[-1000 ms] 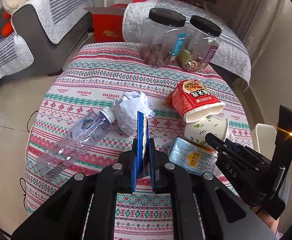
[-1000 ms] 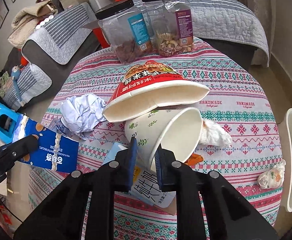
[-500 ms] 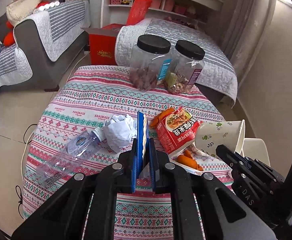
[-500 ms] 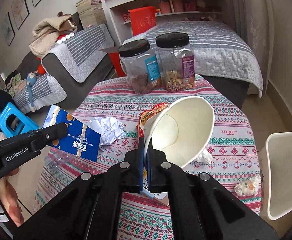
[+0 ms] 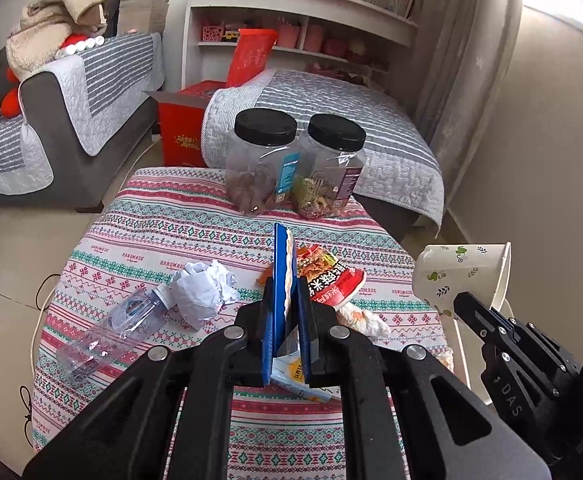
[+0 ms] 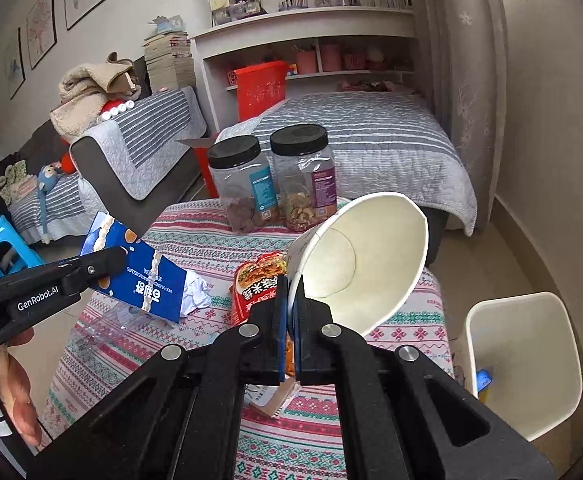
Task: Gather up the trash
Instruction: 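Carry the paper cup to the bin and release it while the left gripper carries the box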
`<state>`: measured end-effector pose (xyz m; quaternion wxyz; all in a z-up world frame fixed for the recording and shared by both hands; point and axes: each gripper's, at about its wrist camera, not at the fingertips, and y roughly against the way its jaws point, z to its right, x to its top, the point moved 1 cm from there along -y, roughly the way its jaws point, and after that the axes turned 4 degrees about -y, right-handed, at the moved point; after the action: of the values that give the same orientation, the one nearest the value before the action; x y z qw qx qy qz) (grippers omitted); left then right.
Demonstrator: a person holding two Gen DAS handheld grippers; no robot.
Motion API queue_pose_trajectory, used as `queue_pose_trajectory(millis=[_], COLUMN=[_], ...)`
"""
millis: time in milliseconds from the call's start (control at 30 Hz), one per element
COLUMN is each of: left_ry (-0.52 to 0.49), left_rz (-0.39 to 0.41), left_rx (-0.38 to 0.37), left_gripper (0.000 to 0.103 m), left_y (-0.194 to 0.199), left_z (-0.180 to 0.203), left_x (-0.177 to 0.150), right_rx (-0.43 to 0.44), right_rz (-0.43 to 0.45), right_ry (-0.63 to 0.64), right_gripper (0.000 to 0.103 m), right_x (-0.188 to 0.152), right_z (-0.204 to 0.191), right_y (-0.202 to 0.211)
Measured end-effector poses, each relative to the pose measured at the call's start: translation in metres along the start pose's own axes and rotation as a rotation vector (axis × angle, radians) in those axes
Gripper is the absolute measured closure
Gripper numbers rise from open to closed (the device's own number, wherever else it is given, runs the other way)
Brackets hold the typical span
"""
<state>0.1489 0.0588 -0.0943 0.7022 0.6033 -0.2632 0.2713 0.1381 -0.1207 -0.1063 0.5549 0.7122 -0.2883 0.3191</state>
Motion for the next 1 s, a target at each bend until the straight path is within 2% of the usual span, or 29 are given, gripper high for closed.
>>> queue_pose_trajectory(millis=[467,1000], left_ry=[-0.062,-0.135], left_rz=[0.097,0.09], left_rx=[-0.007,-0.079], left_gripper=[0.093,0.093], left_y=[0.007,-0.008], left_z=[0.054,0.131], left_x=[-0.002,-0.011], right_rx=[-0.169,-0.355], right_rz=[0.091,0.076], right_ry=[-0.026,-0.147], right_gripper=[0.101,0.101], right_x=[0.008,0.001], right_z=[0.058,0.153], right_y=[0.022,0.043])
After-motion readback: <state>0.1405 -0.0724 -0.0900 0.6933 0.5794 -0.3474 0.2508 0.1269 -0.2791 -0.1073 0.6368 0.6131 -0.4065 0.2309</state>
